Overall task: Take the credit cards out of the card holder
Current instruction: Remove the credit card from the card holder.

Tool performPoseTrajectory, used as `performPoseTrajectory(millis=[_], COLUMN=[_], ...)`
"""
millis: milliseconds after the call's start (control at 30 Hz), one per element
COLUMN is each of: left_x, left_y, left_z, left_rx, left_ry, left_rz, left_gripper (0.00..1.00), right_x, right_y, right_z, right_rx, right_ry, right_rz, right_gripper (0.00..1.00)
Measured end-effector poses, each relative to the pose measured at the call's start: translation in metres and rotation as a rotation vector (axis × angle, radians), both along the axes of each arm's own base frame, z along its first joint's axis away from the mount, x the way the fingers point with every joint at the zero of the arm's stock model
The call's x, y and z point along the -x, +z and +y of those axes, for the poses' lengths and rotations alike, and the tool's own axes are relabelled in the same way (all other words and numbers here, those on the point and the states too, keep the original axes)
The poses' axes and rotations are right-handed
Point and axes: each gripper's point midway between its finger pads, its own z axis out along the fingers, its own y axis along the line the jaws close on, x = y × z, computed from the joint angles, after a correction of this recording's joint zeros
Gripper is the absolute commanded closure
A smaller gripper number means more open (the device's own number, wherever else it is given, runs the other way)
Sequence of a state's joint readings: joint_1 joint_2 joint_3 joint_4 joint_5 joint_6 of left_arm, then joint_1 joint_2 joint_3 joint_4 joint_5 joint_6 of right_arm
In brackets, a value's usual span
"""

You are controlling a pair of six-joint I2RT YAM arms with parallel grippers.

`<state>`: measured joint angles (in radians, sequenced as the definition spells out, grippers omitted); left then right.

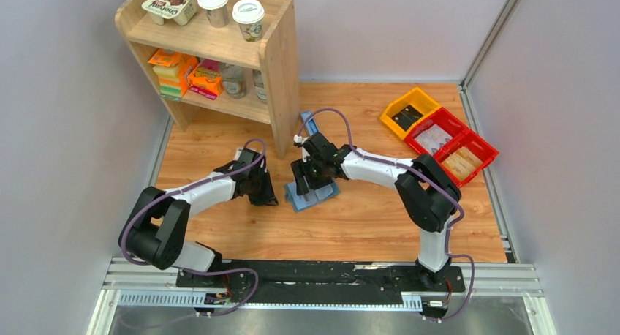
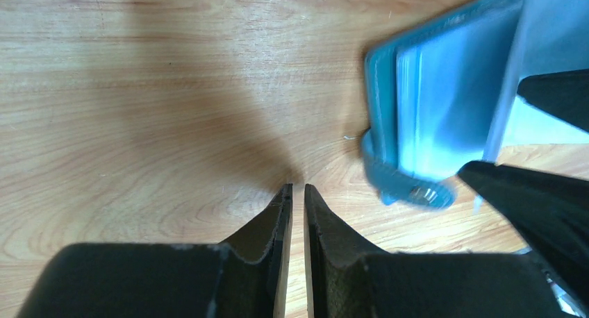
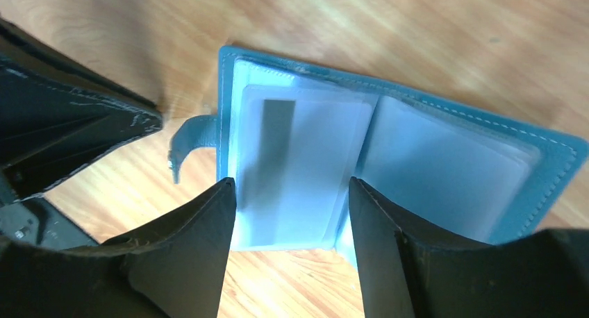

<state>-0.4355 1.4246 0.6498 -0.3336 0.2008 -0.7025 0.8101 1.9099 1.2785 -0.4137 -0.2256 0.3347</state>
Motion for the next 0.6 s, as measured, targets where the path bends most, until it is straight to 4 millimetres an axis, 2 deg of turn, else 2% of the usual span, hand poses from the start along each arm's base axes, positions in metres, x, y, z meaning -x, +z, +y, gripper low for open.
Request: performPoseTrajectory(millis=[333, 500, 600], left_x=[0.0, 0.003, 0.004], left_y=[0.0, 0.001, 0.004], left_z=[0.0, 0.002, 0.002], left_rx=[-0.001, -0.006, -0.002], left_ry=[-0.001, -0.002, -0.001], left_rz=[-0.001, 0.008, 0.004], left_gripper=[0.81, 0.81, 0.81], right_x=[-0.032, -0.039, -0.038], right_y=[0.026, 0.023, 0.022], right_z=[-0.034, -0.052, -0.053], right_rx=[0.142, 0.232, 0.237], right_ry=[-0.103, -0.13, -0.121], right_rz=[-0.197, -0.237, -0.238], right_gripper=[0.38, 0.38, 0.37])
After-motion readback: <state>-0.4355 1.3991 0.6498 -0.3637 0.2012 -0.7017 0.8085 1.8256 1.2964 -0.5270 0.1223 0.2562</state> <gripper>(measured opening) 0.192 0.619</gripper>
